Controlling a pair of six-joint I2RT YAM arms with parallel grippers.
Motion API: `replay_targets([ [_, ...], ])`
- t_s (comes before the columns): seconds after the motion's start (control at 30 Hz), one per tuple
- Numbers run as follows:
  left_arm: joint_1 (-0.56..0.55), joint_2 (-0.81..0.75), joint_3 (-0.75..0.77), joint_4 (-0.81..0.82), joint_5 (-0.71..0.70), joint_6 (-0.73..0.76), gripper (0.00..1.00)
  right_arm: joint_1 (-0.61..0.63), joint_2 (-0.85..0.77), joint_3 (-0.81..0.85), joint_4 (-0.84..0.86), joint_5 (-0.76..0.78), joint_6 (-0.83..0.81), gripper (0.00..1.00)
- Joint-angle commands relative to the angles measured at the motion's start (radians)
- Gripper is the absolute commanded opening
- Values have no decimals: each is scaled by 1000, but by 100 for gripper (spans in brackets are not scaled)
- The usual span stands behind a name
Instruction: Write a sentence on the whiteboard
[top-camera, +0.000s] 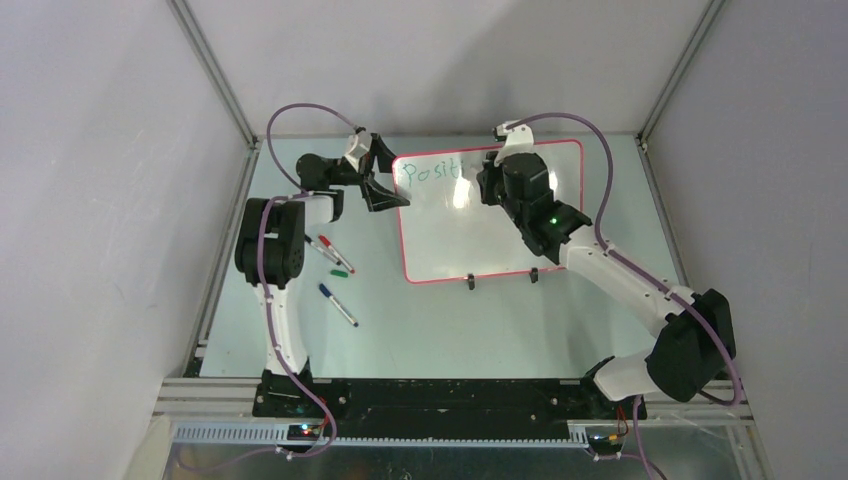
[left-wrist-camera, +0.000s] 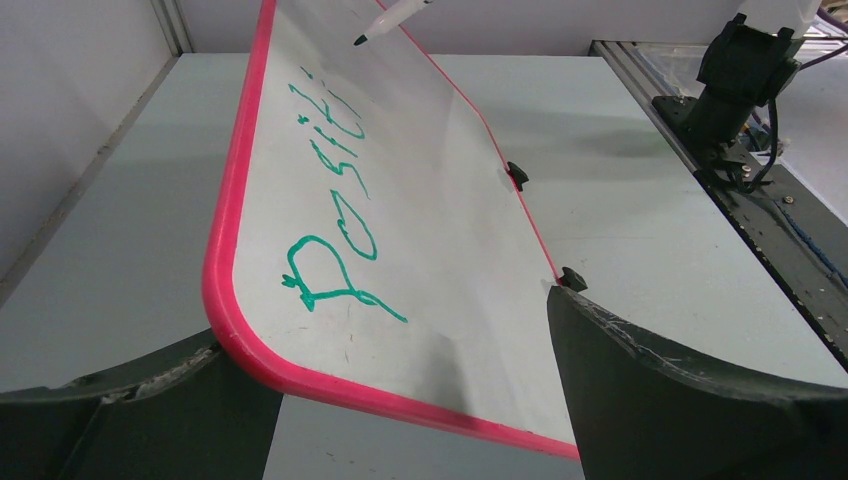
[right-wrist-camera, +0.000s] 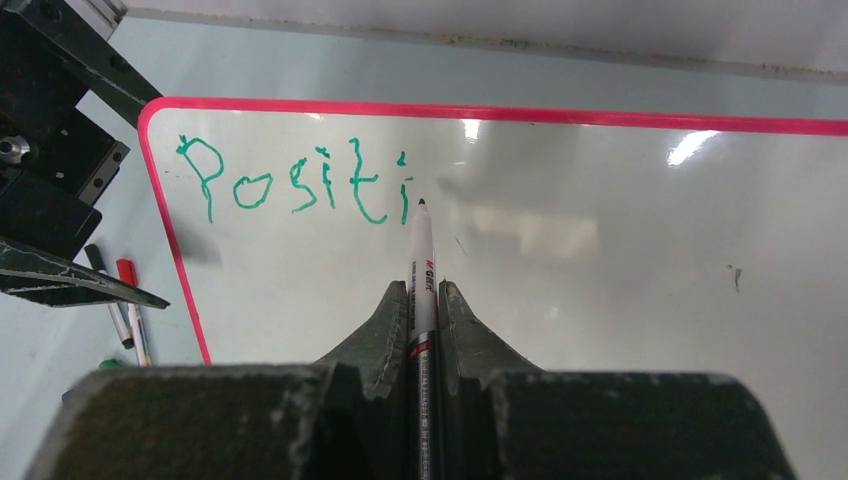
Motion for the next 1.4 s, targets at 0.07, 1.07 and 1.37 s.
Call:
replay_targets([
  [0.07, -1, -7, 10, 55, 1, -16, 98, 3, 19, 62, 5, 25, 1, 0],
  [1.07, -3, -9, 7, 56, 4, -13, 98, -5, 79, 119, -28, 28, -3, 0],
  [1.37, -1, -9, 6, 55, 4, -13, 99, -7, 95, 129, -39, 28, -3, 0],
])
